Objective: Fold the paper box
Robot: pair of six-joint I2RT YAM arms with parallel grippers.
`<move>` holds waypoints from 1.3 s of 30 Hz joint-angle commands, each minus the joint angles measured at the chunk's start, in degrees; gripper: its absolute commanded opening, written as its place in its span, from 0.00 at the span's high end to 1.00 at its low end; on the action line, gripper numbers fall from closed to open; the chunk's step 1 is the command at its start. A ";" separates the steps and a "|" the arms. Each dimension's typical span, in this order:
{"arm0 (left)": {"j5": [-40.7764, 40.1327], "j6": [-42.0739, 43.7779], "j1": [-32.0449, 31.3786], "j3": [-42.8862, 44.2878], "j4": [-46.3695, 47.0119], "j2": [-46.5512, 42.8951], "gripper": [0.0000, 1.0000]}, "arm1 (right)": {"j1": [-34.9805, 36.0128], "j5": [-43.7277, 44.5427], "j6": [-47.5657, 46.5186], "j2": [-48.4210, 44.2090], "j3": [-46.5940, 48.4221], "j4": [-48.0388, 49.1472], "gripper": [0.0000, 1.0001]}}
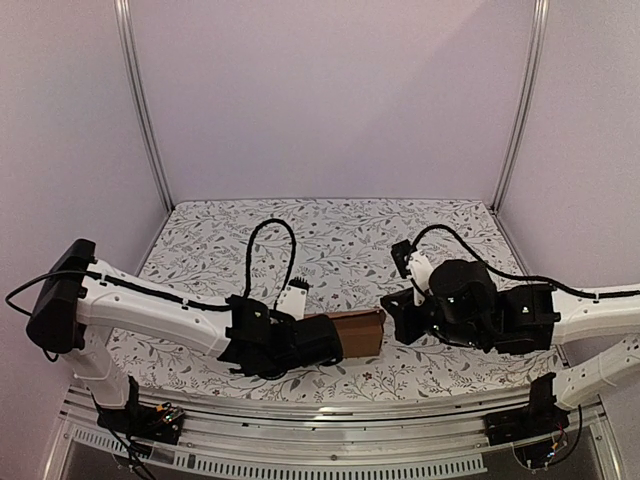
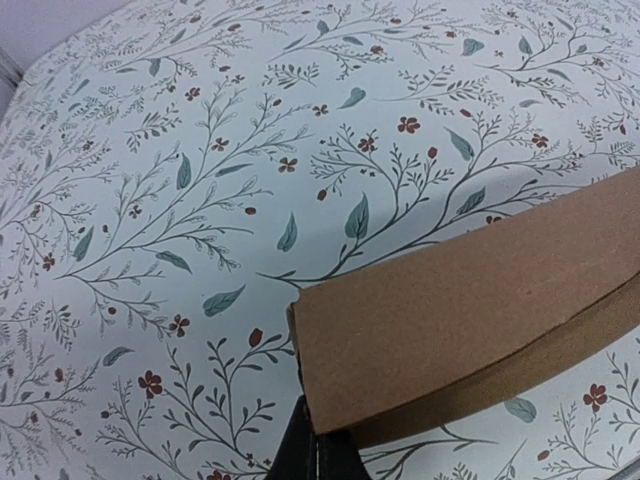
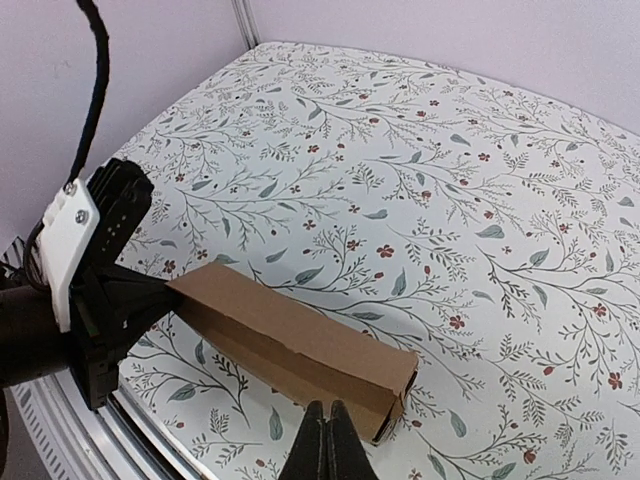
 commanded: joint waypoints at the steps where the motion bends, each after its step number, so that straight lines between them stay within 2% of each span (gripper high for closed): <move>1: 9.49 0.40 1.29 -3.19 -1.97 4.05 1.00 | -5.06 -4.26 -2.77 1.61 5.64 -7.00 1.00; 7: 9.61 0.23 1.29 -3.13 -2.06 4.17 1.00 | -11.99 -11.81 -1.12 8.45 8.55 -6.73 1.00; 10: 9.45 -0.18 1.26 -3.57 -1.92 3.93 1.00 | -12.98 -14.85 -0.74 10.70 7.60 -4.17 1.00; 22: 9.57 -0.08 1.23 -3.93 -1.49 4.26 1.00 | -13.53 -20.89 8.35 13.93 -5.60 7.56 1.00; 27: 9.79 0.36 1.19 -3.52 -1.24 4.78 1.00 | -12.62 -20.16 9.56 11.87 -6.34 7.71 1.00; 31: 9.80 0.38 1.20 -3.54 -1.22 4.89 1.00 | -12.64 -16.69 8.12 8.38 -2.87 3.97 1.00; 39: 9.54 0.12 1.20 -4.01 -1.44 4.29 1.00 | -12.81 -3.72 6.95 1.31 -0.02 -3.21 1.00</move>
